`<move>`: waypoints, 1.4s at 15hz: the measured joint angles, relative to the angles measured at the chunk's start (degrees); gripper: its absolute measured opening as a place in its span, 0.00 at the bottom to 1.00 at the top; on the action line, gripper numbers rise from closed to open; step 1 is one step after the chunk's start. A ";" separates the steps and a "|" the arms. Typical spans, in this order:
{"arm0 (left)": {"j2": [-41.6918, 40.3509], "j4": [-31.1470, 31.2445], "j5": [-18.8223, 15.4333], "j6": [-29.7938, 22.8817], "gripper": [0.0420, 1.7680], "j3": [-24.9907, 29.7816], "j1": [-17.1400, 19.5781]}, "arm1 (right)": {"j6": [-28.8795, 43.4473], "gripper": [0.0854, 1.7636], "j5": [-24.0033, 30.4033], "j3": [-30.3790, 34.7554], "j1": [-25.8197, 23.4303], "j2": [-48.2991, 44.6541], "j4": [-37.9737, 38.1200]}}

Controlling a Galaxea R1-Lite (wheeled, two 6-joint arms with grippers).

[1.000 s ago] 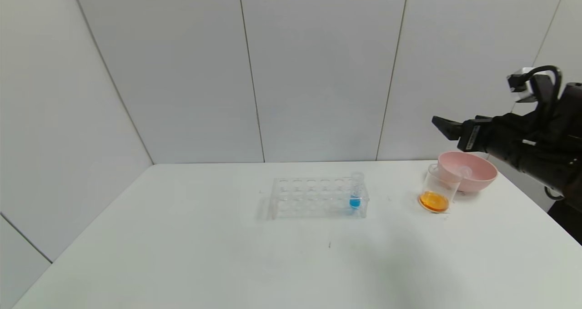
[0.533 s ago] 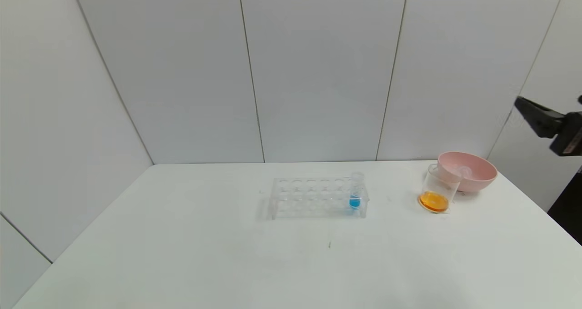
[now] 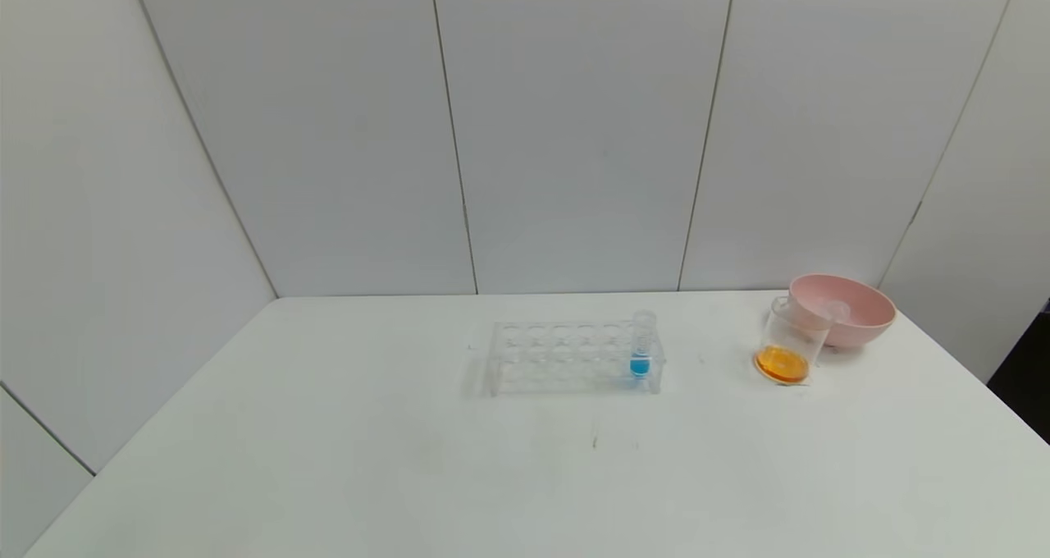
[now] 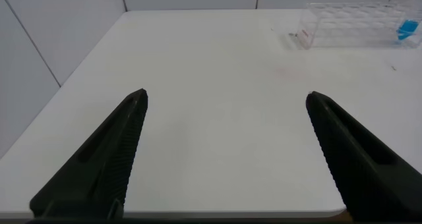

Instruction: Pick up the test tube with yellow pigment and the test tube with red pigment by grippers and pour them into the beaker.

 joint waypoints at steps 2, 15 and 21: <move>0.00 0.00 -0.02 -0.02 0.97 0.00 0.00 | -0.20 0.96 0.00 2.32 -0.20 -7.03 3.85; 0.00 0.00 0.00 -0.02 0.97 0.00 0.00 | -1.34 0.96 6.85 17.55 -4.29 -39.70 7.78; 0.00 0.00 0.00 -0.02 0.97 0.00 0.00 | 5.30 0.96 7.41 27.45 -4.44 -41.79 15.60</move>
